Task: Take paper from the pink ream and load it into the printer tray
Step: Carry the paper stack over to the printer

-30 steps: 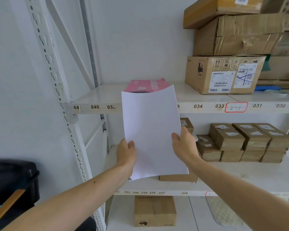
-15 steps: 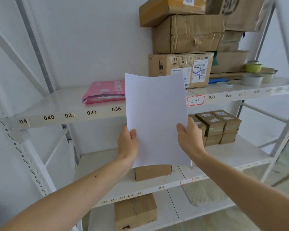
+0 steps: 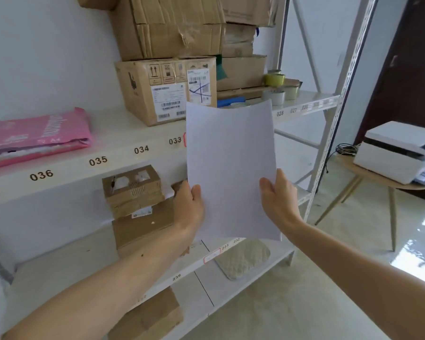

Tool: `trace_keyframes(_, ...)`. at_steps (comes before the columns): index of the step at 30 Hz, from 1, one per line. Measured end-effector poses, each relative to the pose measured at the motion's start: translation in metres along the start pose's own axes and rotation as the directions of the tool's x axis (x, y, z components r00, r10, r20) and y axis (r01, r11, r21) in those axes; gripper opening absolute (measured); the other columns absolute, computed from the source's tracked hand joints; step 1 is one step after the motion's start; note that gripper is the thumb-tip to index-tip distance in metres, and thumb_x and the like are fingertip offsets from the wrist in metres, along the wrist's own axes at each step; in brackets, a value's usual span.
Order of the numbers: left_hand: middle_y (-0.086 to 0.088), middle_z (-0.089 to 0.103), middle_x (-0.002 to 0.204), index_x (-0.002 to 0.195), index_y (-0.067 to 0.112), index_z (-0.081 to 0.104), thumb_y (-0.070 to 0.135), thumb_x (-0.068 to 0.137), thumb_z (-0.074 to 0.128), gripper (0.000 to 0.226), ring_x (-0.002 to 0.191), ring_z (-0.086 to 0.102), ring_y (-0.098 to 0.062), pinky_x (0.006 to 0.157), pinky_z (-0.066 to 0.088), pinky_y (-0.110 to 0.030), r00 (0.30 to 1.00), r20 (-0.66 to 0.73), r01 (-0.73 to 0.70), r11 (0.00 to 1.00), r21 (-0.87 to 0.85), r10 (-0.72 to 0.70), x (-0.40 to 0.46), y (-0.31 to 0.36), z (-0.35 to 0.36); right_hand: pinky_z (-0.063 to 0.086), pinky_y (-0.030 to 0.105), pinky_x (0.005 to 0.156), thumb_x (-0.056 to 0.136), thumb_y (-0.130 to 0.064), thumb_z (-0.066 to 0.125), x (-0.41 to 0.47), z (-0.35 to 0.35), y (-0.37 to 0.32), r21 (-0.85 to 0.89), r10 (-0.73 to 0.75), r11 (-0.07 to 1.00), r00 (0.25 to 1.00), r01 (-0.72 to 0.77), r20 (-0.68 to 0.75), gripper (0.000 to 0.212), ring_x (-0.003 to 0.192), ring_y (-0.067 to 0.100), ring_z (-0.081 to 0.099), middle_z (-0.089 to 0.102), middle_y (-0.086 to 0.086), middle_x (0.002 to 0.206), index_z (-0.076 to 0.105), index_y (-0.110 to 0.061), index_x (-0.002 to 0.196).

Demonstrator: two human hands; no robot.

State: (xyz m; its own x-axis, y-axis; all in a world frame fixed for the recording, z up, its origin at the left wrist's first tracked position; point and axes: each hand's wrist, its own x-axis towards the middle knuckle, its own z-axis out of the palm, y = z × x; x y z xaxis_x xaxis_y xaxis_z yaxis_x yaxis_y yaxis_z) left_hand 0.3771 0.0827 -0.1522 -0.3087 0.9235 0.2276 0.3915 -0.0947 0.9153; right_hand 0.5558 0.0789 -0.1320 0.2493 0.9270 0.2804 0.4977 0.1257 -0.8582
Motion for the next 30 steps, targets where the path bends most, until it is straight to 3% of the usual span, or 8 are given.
trace_keyframes(4, 0.006, 0.053, 0.092, 0.114, 0.007, 0.052, 0.017, 0.103, 0.035, 0.023, 0.095, 0.048, -0.017, 0.081, 0.033, -0.026, 0.999, 0.048, 0.0, 1.0, -0.015, 0.001, 0.01, 0.015, 0.057, 0.047, 0.04, 0.056, 0.093, -0.011, 0.04, 0.029, -0.033, 0.029, -0.018, 0.037, 0.999, 0.998, -0.038, -0.055, 0.012, 0.068, 0.027, 0.052, 0.057, 0.008, 0.077, 0.048, -0.002, 0.094)
trace_keyframes(8, -0.003, 0.058, 0.105, 0.11, 0.009, 0.052, 0.017, 0.103, 0.035, 0.02, 0.093, 0.052, -0.017, 0.077, 0.036, -0.027, 0.994, 0.104, -0.021, 0.999, -0.034, 0.024, 0.022, 0.026, 0.111, 0.052, 0.048, 0.067, 0.093, -0.012, 0.04, 0.057, -0.063, 0.059, -0.012, 0.094, 0.995, 0.99, -0.096, -0.108, 0.015, 0.078, 0.034, 0.054, 0.059, 0.015, 0.085, 0.048, 0.001, 0.095)
trace_keyframes(13, 0.013, 0.051, 0.084, 0.102, 0.018, 0.047, 0.014, 0.103, 0.033, 0.014, 0.072, 0.047, 0.002, 0.06, 0.034, -0.017, 0.98, 0.193, -0.044, 0.998, -0.053, 0.053, 0.035, 0.043, 0.171, 0.045, 0.035, 0.055, 0.093, -0.009, 0.042, 0.09, -0.096, 0.094, -0.013, 0.128, 0.991, 0.977, -0.132, -0.172, 0.019, 0.075, 0.04, 0.055, 0.063, 0.021, 0.09, 0.051, 0.005, 0.101)
trace_keyframes(17, 0.005, 0.053, 0.087, 0.101, 0.015, 0.048, 0.018, 0.103, 0.032, 0.016, 0.073, 0.048, -0.004, 0.058, 0.035, -0.015, 0.962, 0.268, -0.042, 0.998, -0.05, 0.054, 0.048, 0.053, 0.217, 0.052, 0.053, 0.058, 0.093, -0.009, 0.041, 0.112, -0.119, 0.118, 0.007, 0.182, 0.983, 0.958, -0.185, -0.222, 0.019, 0.067, 0.03, 0.05, 0.062, 0.025, 0.091, 0.048, 0.006, 0.1)
trace_keyframes(19, 0.004, 0.049, 0.083, 0.098, 0.012, 0.045, 0.02, 0.103, 0.032, 0.016, 0.076, 0.048, -0.013, 0.058, 0.035, -0.02, 0.95, 0.311, -0.027, 0.998, -0.051, 0.041, 0.057, 0.057, 0.241, 0.054, 0.056, 0.063, 0.093, -0.01, 0.042, 0.124, -0.13, 0.128, 0.009, 0.203, 0.978, 0.945, -0.208, -0.256, 0.019, 0.068, 0.035, 0.056, 0.063, 0.024, 0.093, 0.049, 0.005, 0.102)
trace_keyframes(23, -0.013, 0.053, 0.097, 0.102, 0.004, 0.046, 0.022, 0.102, 0.032, 0.022, 0.096, 0.054, -0.023, 0.075, 0.044, -0.031, 0.917, 0.394, -0.036, 0.997, -0.07, 0.061, 0.075, 0.064, 0.294, 0.055, 0.044, 0.057, 0.095, -0.011, 0.042, 0.148, -0.153, 0.154, -0.008, 0.215, 0.973, 0.917, -0.231, -0.336, 0.015, 0.073, 0.028, 0.062, 0.063, 0.009, 0.087, 0.051, -0.001, 0.101)
trace_keyframes(26, -0.002, 0.054, 0.088, 0.096, 0.01, 0.046, 0.02, 0.103, 0.032, 0.018, 0.081, 0.051, -0.017, 0.067, 0.041, -0.025, 0.881, 0.46, -0.062, 0.991, -0.119, 0.11, 0.087, 0.072, 0.334, 0.046, 0.029, 0.049, 0.095, -0.01, 0.041, 0.166, -0.172, 0.173, -0.018, 0.226, 0.967, 0.891, -0.253, -0.395, 0.012, 0.066, 0.012, 0.056, 0.057, -0.003, 0.08, 0.052, -0.006, 0.1)
trace_keyframes(30, -0.004, 0.056, 0.085, 0.097, 0.009, 0.05, 0.019, 0.102, 0.032, 0.022, 0.076, 0.052, -0.019, 0.062, 0.042, -0.029, 0.826, 0.547, -0.087, 0.989, -0.116, 0.137, 0.098, 0.083, 0.387, 0.043, 0.031, 0.054, 0.095, -0.01, 0.042, 0.188, -0.196, 0.198, -0.044, 0.245, 0.951, 0.837, -0.305, -0.489, 0.008, 0.07, 0.022, 0.056, 0.059, 0.004, 0.081, 0.05, -0.006, 0.094)
